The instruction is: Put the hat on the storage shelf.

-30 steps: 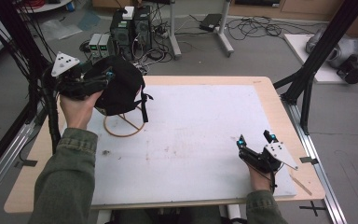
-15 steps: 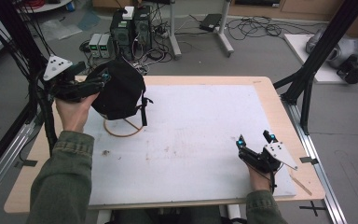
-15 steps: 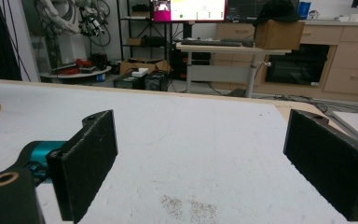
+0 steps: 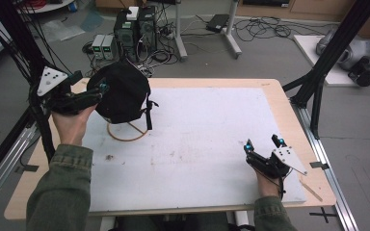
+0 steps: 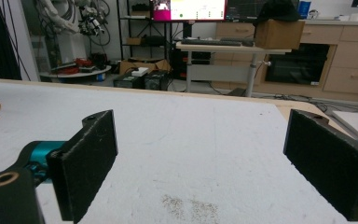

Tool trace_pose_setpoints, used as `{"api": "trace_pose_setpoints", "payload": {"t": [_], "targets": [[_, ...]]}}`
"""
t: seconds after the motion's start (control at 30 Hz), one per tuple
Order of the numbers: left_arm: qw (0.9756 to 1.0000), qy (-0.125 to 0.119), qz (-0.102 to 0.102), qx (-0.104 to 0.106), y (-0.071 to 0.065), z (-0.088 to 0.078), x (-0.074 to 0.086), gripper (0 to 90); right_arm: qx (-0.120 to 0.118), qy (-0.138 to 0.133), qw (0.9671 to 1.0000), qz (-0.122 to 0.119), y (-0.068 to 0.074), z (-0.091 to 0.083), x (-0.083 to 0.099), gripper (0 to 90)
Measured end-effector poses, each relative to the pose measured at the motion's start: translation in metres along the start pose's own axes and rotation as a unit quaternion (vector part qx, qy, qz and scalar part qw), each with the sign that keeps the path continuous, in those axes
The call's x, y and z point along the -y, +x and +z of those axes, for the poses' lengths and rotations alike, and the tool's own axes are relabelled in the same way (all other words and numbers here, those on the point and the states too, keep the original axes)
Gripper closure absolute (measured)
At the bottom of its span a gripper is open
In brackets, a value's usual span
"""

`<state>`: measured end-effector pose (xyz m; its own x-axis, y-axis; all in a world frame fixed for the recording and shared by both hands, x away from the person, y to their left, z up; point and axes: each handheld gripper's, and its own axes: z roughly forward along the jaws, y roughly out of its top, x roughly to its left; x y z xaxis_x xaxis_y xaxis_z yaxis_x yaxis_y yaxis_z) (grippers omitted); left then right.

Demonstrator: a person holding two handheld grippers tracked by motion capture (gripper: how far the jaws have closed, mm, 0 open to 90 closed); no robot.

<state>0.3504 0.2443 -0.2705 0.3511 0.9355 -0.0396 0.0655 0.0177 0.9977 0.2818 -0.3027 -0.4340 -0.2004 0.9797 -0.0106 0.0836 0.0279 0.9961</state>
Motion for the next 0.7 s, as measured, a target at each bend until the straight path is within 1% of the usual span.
{"api": "trace_pose_setpoints", "payload": {"t": [0.03, 0.07, 0.1, 0.13, 0.27, 0.33, 0.4, 0.47, 0.57, 0.63, 0.7], "targets": [[1.0000, -0.002, -0.003, 0.004, 0.000, -0.003, 0.002, 15.1, 0.000, 0.000, 1.0000, 0.000, 0.000, 0.000, 0.000, 8.9], [1.0000, -0.005, 0.000, 0.002, -0.001, -0.010, 0.008, 15.2, 0.003, 0.002, 1.0000, 0.004, 0.000, 0.000, 0.000, 8.9], [1.0000, -0.005, 0.000, 0.002, -0.001, -0.010, 0.008, 15.2, 0.003, 0.002, 1.0000, 0.004, 0.000, 0.000, 0.000, 8.9], [1.0000, -0.009, -0.003, 0.000, 0.000, -0.013, 0.010, 15.2, 0.003, 0.001, 1.0000, 0.006, -0.001, 0.000, 0.000, 8.9], [0.9998, -0.013, -0.009, -0.008, 0.002, -0.025, 0.023, 15.2, 0.005, -0.001, 0.9999, 0.011, -0.002, 0.000, 0.000, 8.9], [0.9995, -0.024, -0.006, -0.020, 0.002, -0.030, 0.029, 15.5, 0.005, -0.001, 0.9999, 0.011, -0.001, 0.000, 0.000, 8.9], [0.9988, -0.031, -0.003, -0.038, 0.002, -0.036, 0.038, 15.5, 0.005, 0.001, 0.9999, 0.009, -0.001, 0.001, 0.001, 8.9], [0.9987, -0.031, -0.003, -0.041, 0.003, -0.038, 0.041, 15.4, 0.004, 0.002, 0.9999, 0.012, 0.000, 0.001, 0.001, 8.9], [0.9981, -0.037, -0.006, -0.048, 0.004, -0.043, 0.047, 15.4, 0.003, 0.003, 1.0000, 0.009, 0.000, 0.001, 0.001, 8.9], [0.9981, -0.038, -0.007, -0.048, 0.005, -0.045, 0.050, 15.4, 0.002, 0.003, 0.9999, 0.010, 0.000, 0.002, 0.001, 8.9], [0.9978, -0.040, -0.007, -0.052, 0.005, -0.047, 0.052, 15.4, 0.002, 0.003, 0.9999, 0.010, 0.000, 0.002, 0.001, 8.9]]}}
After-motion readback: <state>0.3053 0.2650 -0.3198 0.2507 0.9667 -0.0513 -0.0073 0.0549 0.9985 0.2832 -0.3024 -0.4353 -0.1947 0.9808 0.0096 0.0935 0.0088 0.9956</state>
